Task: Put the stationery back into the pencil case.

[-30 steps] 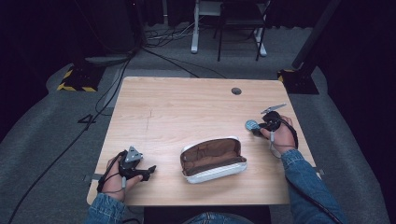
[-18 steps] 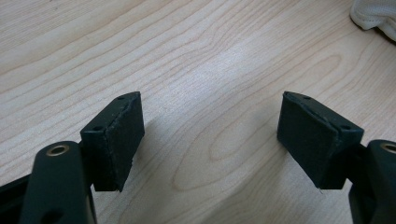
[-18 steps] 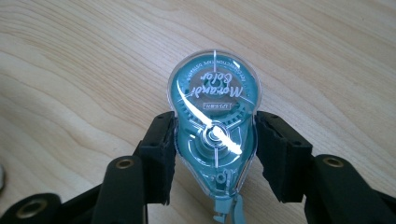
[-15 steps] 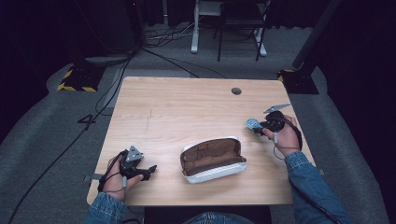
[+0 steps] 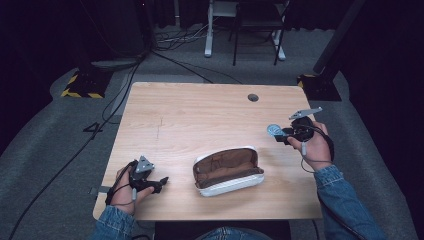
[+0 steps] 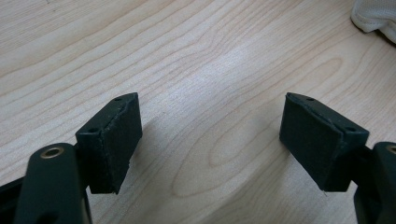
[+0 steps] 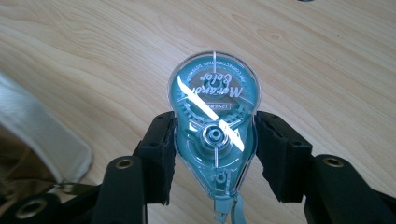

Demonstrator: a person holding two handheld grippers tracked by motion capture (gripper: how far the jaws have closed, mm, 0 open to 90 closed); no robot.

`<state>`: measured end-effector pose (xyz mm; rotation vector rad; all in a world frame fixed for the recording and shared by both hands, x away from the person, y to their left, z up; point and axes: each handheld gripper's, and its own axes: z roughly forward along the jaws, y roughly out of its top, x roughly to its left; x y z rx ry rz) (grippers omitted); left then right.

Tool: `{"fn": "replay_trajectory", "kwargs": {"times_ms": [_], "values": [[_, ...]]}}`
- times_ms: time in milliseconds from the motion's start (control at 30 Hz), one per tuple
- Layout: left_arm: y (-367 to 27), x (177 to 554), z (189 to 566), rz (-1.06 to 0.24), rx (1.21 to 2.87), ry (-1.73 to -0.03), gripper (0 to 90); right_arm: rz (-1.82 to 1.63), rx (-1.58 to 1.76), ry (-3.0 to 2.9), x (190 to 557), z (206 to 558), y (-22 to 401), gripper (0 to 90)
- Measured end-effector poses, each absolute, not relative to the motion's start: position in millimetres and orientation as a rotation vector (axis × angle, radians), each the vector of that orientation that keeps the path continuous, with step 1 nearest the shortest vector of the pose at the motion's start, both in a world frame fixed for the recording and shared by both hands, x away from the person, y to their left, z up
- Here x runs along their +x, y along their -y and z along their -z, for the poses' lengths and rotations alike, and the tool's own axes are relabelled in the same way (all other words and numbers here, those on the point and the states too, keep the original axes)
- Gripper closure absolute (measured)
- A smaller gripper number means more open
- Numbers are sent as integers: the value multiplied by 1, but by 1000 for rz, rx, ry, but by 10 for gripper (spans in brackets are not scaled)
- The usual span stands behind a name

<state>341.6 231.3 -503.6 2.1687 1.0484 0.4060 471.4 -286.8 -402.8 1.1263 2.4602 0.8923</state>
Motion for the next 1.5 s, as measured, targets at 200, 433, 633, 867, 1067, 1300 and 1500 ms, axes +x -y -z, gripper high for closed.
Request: {"fn": "replay_trajectory", "kwargs": {"times_ms": [200, 433, 633, 867, 1067, 1300, 1500], "values": [[-231, 342, 504, -401, 2166, -1053, 206, -904, 1087, -2464, 459, 387, 279, 502], [-231, 342, 504, -406, 2171, -1046, 202, -928, 1019, -2502, 443, 368, 266, 501], [-230, 342, 504, -407, 2169, -1048, 198, -929, 961, -2535, 429, 358, 254, 502], [-230, 342, 504, -407, 2170, -1046, 196, -919, 922, -2580, 412, 349, 237, 501], [-230, 342, 504, -407, 2174, -1046, 194, -914, 895, -2632, 401, 345, 223, 502], [-230, 342, 504, -407, 2174, -1045, 192, -916, 834, -2691, 391, 345, 206, 501], [-230, 342, 504, -406, 2174, -1045, 192, -918, 782, -2747, 383, 345, 191, 501]]}}
